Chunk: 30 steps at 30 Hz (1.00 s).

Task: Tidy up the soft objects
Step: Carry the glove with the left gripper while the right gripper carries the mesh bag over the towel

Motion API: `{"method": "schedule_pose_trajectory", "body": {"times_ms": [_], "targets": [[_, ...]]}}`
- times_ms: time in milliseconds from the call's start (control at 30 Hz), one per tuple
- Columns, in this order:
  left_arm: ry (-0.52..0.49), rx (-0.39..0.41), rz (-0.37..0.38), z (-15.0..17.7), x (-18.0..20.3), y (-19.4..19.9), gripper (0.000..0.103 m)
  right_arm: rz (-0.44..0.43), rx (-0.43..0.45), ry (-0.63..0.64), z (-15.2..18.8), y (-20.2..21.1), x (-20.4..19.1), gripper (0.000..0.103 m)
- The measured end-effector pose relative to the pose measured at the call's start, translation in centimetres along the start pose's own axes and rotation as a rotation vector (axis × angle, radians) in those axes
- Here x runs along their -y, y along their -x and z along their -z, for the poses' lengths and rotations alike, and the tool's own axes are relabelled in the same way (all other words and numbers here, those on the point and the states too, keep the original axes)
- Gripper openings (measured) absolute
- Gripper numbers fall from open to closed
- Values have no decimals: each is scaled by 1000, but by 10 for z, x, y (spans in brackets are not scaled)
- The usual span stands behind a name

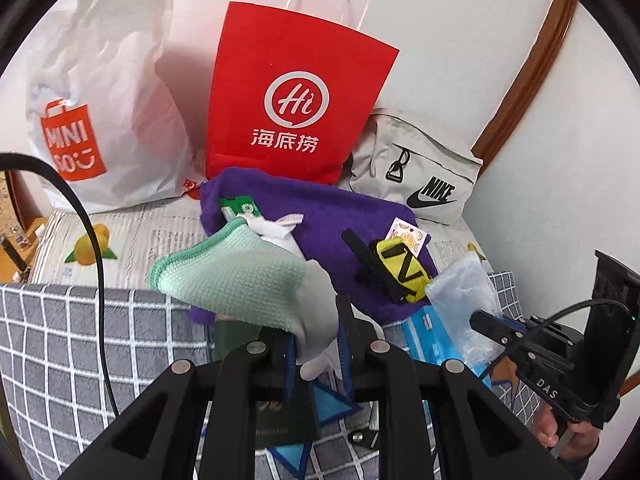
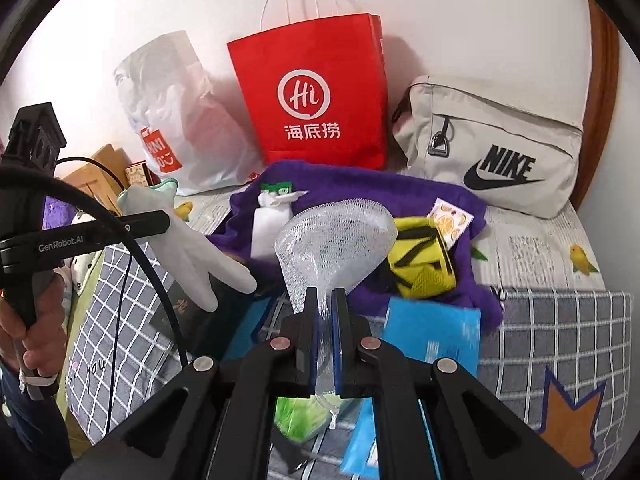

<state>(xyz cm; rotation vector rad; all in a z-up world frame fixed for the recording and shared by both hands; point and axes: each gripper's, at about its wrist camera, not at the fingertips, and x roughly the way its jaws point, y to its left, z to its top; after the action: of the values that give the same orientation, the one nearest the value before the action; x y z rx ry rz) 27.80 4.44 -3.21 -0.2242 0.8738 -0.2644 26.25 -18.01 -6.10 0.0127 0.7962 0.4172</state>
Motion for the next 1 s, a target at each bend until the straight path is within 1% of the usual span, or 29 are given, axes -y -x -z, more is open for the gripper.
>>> {"method": "schedule_pose_trajectory", "body": {"times_ms": [67,133,233,333,433,567,733,833,933,1000], "targets": [[1,1,2,-7,0,-5,17,-15,-3,4,-9,-7,4,6],[-1,6,0,-13,-1,-10,17,-2,2,13,-18,-14,6,6],[2,7,-2,-24,-3,-18,17,-18,-7,20,-31,-28,8,6],[4,5,4,-33,-4,-25,17,-21,-14,32,-43,-45,9,6],[-5,7,-10,-42,-5,-32,17,-34,-40,33,-54,-68,14,6],[-14,1,-21,-49,-8,-42,17,7,-91,36,-65,-103,24,6],[-6,-15,-14,-51,-14,-51,17,29,-162,31,-70,-139,34,6],[-11,-21,-11,-53,-14,-55,17,15,-214,20,-68,-157,37,6],[-23,-23,-10,-54,-12,-58,17,5,-260,17,-64,-168,37,7],[-36,-25,-5,-55,-9,-61,17,17,-265,21,-63,-171,37,8]]}}
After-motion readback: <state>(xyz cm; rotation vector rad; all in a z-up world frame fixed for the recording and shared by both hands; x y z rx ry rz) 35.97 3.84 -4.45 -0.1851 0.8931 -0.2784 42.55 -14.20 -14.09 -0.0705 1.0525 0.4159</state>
